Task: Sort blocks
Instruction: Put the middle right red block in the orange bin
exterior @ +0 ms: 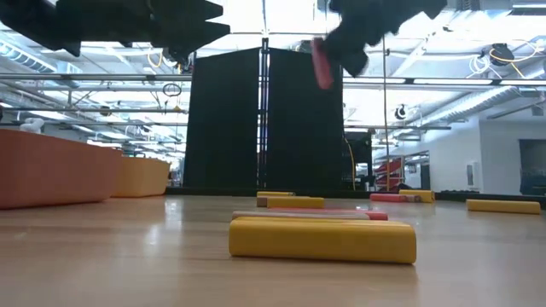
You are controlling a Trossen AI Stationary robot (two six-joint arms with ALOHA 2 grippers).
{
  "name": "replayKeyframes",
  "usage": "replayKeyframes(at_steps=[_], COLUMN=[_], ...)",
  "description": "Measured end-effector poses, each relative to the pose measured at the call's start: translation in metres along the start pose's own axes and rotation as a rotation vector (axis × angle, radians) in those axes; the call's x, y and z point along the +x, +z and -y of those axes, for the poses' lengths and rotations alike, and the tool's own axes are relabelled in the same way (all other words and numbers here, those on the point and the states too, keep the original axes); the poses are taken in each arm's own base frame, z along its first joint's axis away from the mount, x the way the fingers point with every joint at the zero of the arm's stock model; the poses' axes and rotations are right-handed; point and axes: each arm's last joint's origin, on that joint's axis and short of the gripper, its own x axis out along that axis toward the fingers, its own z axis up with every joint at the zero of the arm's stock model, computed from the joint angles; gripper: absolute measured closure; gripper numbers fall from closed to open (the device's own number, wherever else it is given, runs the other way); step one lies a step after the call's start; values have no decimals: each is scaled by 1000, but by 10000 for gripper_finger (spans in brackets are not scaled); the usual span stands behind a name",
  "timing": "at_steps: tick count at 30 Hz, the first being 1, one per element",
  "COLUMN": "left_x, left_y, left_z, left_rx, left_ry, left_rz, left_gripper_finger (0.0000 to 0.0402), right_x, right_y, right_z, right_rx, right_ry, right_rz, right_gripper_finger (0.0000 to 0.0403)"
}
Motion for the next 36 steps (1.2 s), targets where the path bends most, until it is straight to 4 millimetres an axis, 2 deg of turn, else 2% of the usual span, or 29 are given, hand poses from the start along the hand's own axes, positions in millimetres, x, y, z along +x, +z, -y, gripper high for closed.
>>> replayKeyframes(at_steps=[6,13,17,24,30,36], left_x=[19,42,47,47,46,46], left_y=[-8,-10,-14,-18,-21,-22], left_z=[1,3,3,1,-2,1], left_rx=[-29,-81,-76,-46,-40,-24], left_ry=[5,13,11,31,32,-59], left_rz=[18,36,1,-46,-79,-87], left_gripper_finger=[180,180,180,180,180,180], right_x=[19,45,53,55,57,57], right_y=[10,14,11,6,-9,-5], right_z=[-27,-43,-46,-44,-44,-40], right_rx=[-134,-192,-191,-190,-163,-158], right_ry=[100,161,109,81,61,-82], right_rz=[150,282,280,228,79,129], right_gripper_finger=[316,310,309,308,308,307])
